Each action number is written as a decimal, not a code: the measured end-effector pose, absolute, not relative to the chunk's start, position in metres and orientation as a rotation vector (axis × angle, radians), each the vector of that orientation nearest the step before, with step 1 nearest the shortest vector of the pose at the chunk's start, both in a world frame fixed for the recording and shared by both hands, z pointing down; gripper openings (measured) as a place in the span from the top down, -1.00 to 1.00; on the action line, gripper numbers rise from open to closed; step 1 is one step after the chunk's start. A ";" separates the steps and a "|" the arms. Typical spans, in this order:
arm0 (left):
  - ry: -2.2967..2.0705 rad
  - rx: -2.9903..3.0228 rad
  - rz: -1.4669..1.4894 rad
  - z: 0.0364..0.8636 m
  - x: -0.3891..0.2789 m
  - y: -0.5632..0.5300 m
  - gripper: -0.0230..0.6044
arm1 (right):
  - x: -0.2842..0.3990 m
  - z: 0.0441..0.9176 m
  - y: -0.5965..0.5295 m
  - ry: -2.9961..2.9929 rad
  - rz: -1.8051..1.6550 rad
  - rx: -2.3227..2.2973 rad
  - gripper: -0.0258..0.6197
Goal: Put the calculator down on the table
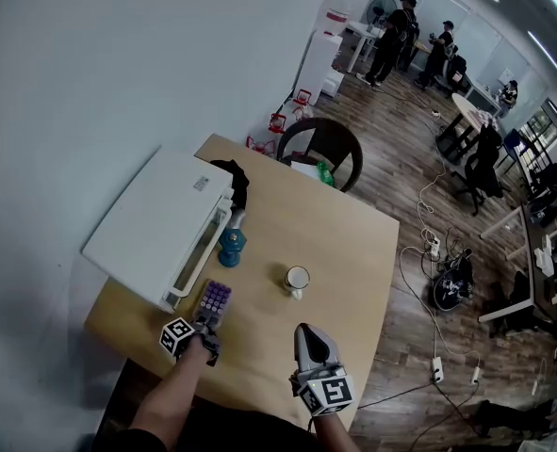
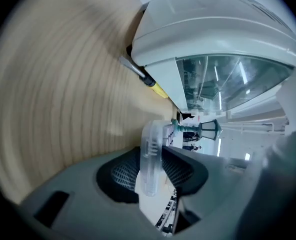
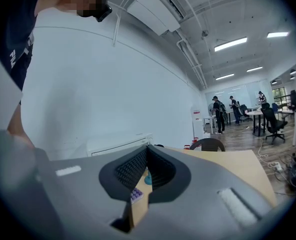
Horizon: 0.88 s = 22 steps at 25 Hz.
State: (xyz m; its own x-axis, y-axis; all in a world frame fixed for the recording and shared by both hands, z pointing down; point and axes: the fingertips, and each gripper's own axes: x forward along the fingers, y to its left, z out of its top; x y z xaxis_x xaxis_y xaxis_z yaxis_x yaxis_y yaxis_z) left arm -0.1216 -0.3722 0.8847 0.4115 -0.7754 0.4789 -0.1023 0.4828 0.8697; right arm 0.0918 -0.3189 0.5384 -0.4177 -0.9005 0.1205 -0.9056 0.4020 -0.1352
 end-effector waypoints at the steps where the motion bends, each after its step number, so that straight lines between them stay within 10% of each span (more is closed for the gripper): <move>1: -1.113 0.975 -0.502 0.885 -0.125 -0.371 0.53 | 0.091 0.538 -0.319 -2.607 0.288 1.680 0.90; 22: -1.001 1.244 -0.792 0.754 -0.129 -0.344 0.16 | 0.094 0.543 -0.320 -2.623 0.334 1.667 0.90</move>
